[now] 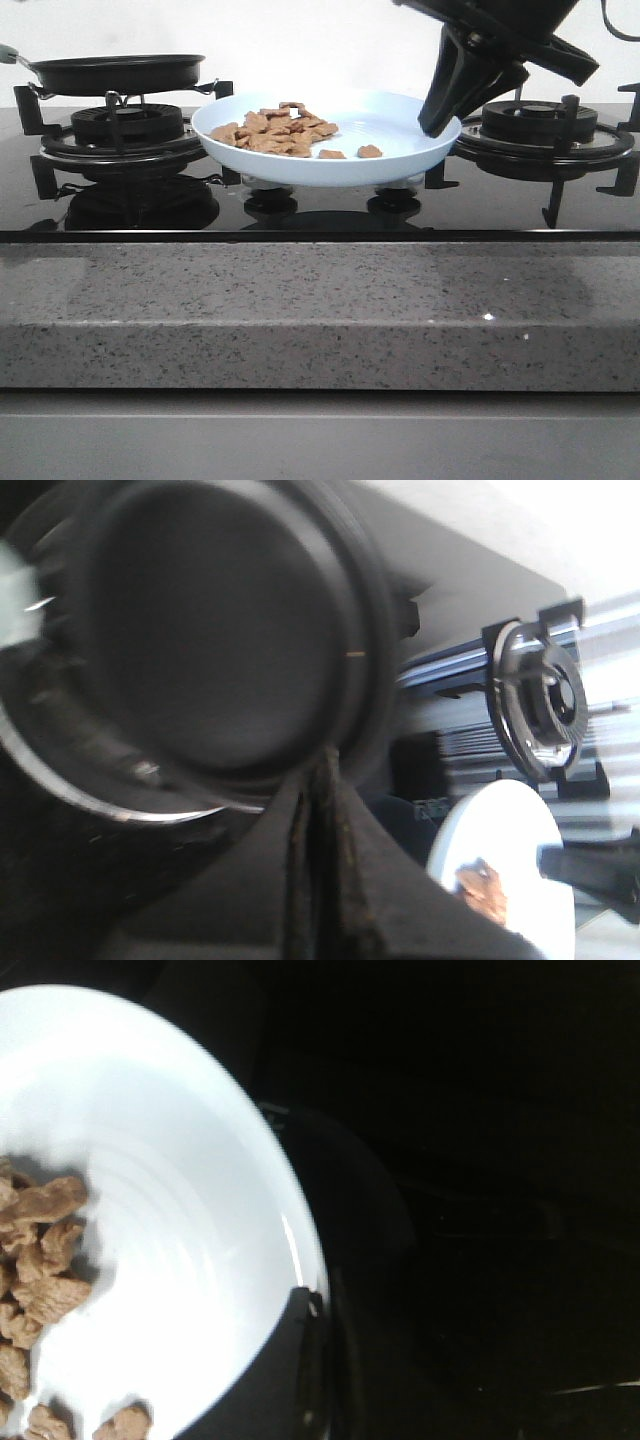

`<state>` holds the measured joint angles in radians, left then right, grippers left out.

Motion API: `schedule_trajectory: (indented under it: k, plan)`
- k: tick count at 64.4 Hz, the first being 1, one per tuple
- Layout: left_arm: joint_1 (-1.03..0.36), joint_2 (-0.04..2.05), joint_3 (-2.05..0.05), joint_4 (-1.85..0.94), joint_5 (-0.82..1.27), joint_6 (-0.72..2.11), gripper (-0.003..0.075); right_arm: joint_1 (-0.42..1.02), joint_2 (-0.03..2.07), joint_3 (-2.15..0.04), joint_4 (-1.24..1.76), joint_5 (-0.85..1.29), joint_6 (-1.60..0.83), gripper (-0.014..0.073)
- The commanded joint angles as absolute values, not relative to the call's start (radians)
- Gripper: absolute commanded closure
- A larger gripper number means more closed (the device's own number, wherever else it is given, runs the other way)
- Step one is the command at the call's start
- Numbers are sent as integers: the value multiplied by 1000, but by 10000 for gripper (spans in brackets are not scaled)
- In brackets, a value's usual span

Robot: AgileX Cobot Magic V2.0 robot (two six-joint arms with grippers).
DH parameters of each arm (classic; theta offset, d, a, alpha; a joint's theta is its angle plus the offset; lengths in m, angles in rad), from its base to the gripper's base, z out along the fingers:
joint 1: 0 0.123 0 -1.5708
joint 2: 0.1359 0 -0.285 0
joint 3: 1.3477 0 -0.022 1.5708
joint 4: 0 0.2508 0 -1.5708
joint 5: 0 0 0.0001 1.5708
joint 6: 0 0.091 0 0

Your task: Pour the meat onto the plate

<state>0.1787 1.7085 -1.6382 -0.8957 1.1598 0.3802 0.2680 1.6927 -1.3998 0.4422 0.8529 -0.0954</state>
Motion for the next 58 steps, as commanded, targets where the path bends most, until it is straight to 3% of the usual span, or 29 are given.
schedule_trajectory:
  k: [1,19,40,58]
  plan:
    - [137,1595,-1668,-885,1089,391,741,270,1655,-1425,452,828,-106,652]
    - [-1,1383,-1575,-645,873,387,741,270,1655,-1425,452,828,-106,652]
    - [-133,1075,-1193,-412,548,385,741,270,1655,-1425,452,828,-106,652]
    - [-160,813,-857,-369,316,385,741,270,1655,-1425,452,828,-106,652]
